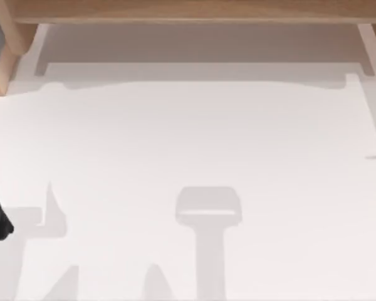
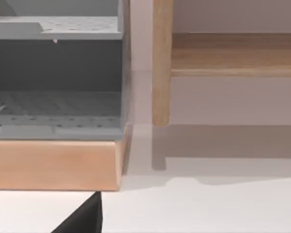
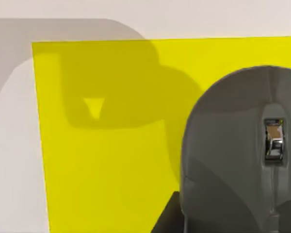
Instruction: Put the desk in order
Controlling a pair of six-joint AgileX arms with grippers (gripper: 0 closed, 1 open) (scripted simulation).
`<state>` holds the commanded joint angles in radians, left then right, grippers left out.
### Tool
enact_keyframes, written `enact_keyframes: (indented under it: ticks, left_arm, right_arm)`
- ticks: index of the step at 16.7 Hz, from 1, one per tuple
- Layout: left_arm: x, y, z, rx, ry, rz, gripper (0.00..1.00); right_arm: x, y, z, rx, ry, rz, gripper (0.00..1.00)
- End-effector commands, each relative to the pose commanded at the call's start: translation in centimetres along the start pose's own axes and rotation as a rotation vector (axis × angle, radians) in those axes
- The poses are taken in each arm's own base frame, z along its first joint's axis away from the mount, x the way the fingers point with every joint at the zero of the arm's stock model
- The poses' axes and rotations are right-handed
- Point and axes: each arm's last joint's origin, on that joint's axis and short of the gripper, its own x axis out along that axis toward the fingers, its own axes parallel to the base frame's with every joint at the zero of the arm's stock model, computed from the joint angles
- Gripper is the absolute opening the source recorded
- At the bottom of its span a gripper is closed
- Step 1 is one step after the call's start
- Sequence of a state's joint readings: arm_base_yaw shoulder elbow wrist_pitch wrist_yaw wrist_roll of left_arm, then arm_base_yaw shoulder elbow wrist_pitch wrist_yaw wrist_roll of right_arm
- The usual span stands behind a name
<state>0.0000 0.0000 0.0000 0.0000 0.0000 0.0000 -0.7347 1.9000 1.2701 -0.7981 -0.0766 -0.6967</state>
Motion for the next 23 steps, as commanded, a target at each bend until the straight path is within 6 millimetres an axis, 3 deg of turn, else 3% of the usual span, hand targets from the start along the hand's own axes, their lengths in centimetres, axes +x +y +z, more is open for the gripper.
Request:
enact_keyframes:
  ticks: [3,8,21,23]
  left_arm:
    - [0.0,0.0,0.0,0.000,0.000,0.000,1.00]
    - [0.0,0.0,0.0,0.000,0.000,0.000,1.00]
    - [0.0,0.0,0.0,0.000,0.000,0.000,1.00]
    - [0.0,0.0,0.0,0.000,0.000,0.000,1.00]
  right_arm:
    - [1.7,0.4,-0.7,0.005,0.056,0.041,0.00]
    - [1.7,0.4,-0.7,0.005,0.056,0.041,0.00]
    - [1.7,0.4,-0.7,0.005,0.056,0.041,0.98]
    - [1.7,0.4,-0.7,0.005,0.056,0.041,1.00]
